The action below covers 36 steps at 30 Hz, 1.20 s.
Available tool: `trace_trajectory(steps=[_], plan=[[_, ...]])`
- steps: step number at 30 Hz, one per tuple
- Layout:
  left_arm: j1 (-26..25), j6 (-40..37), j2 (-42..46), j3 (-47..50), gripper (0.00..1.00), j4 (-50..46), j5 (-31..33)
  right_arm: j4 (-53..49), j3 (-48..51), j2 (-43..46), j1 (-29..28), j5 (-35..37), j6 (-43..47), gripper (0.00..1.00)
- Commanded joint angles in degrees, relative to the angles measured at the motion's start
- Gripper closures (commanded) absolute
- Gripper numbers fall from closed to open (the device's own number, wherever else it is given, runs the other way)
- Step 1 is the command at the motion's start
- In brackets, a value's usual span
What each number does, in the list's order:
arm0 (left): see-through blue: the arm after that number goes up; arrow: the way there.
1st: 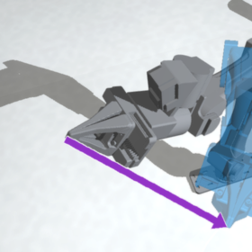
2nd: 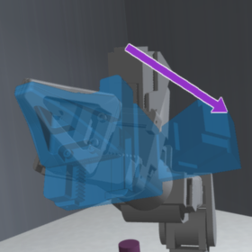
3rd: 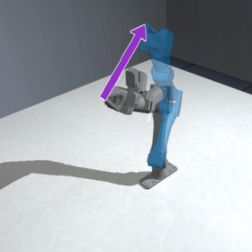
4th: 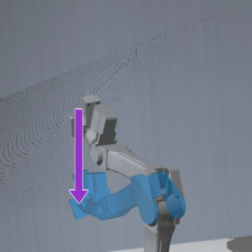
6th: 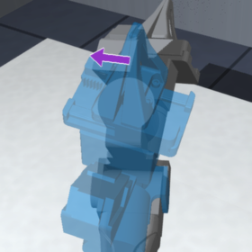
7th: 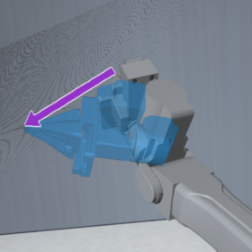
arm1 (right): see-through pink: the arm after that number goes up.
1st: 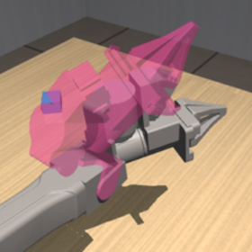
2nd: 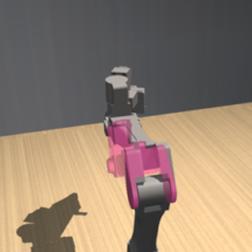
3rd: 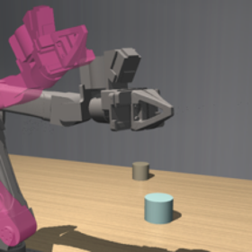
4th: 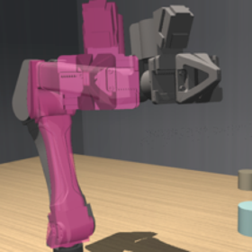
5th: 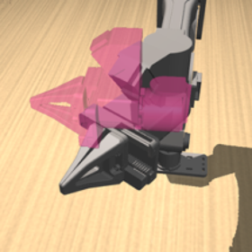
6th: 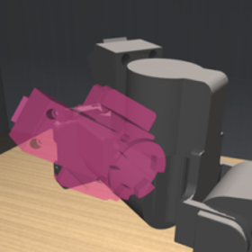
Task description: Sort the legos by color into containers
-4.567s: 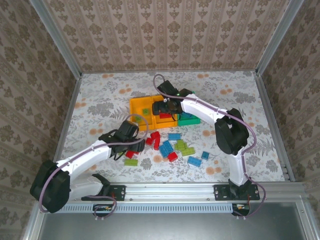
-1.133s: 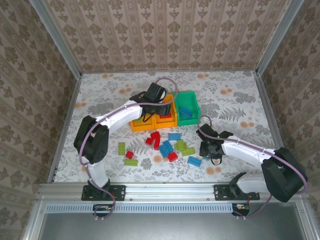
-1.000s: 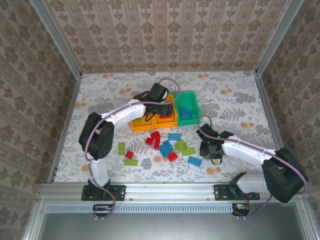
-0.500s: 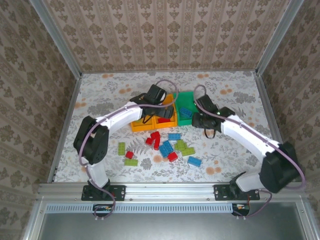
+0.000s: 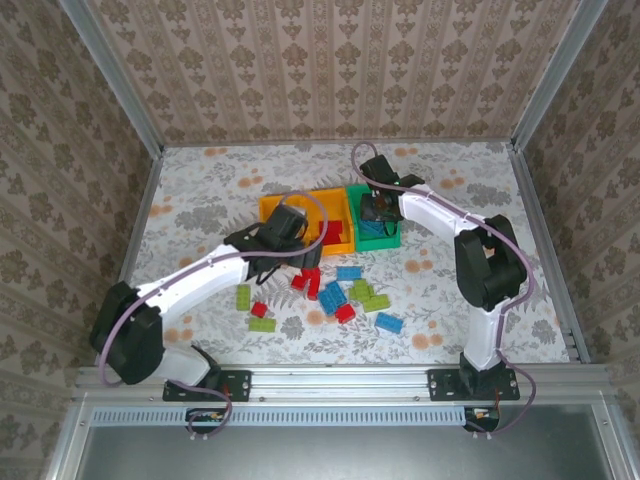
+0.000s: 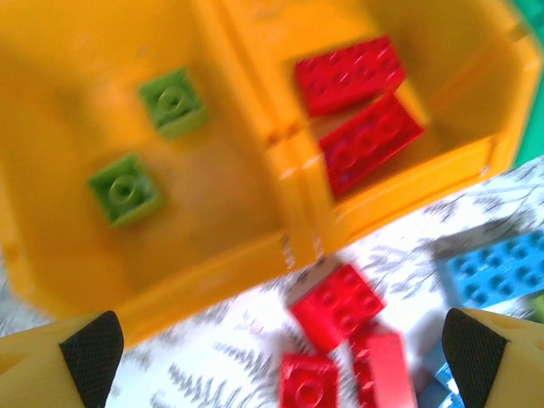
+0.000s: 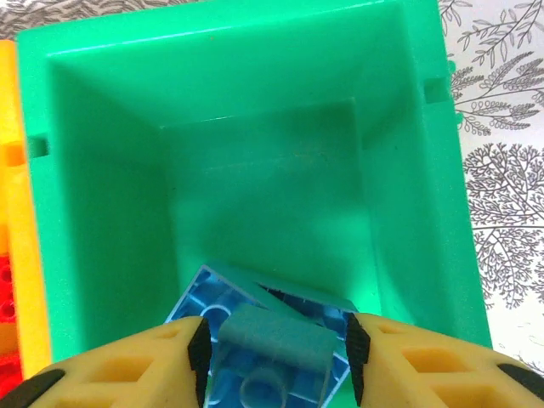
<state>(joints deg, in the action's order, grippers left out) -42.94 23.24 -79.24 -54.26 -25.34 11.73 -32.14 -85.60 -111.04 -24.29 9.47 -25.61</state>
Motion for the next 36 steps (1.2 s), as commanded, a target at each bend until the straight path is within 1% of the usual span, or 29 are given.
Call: trace_trajectory(steps=[1, 3, 8, 11, 12, 15, 20, 26, 31, 33, 36], plan=[[2.29, 6.02, 3.42, 3.47, 0.00, -6.31, 2.82, -0.23, -3.00, -1.15, 0.16, -1.68, 0.76, 0.47], [3.76, 9.03, 5.67, 6.23, 0.00, -8.51, 3.23, -0.72, -3.39, -1.25, 0.15, -1.99, 0.69, 0.38], [5.82, 15.44, 13.86, 14.29, 0.00, -10.78, 4.22, 0.96, -1.02, 1.89, 0.17, -4.64, -0.47, 0.25], [6.58, 17.50, 17.99, 17.84, 0.00, -12.05, 5.15, 1.04, 0.41, 4.42, 0.21, -5.80, -0.78, 0.15], [6.93, 17.74, 18.76, 18.61, 0.00, -12.25, 4.96, 1.86, 0.89, 5.20, 0.15, -6.10, -0.90, 0.13], [8.45, 17.45, 18.71, 19.96, 0.00, -12.33, 3.16, 2.95, 2.11, 7.82, 0.12, -6.80, -0.92, 0.11], [10.29, 17.16, 15.26, 21.05, 0.04, -10.26, 1.71, 3.58, 6.01, 13.16, 0.04, -5.91, -0.96, 0.09], [13.97, 16.15, 12.22, 23.54, 0.15, -5.32, -1.22, 3.07, 10.80, 18.88, 0.12, -5.07, -0.37, 0.08], [15.58, 14.60, 9.32, 23.86, 0.22, -3.23, -3.21, 2.43, 15.06, 22.78, 0.11, -4.52, -0.35, 0.08], [15.70, 14.35, 8.14, 23.85, 0.28, -2.30, -3.80, 2.52, 17.23, 24.65, 0.11, -4.18, -0.65, 0.07], [15.78, 14.06, 7.18, 23.77, 0.42, -1.05, -4.25, 2.43, 20.62, 27.66, 0.07, -3.63, -1.11, 0.07]])
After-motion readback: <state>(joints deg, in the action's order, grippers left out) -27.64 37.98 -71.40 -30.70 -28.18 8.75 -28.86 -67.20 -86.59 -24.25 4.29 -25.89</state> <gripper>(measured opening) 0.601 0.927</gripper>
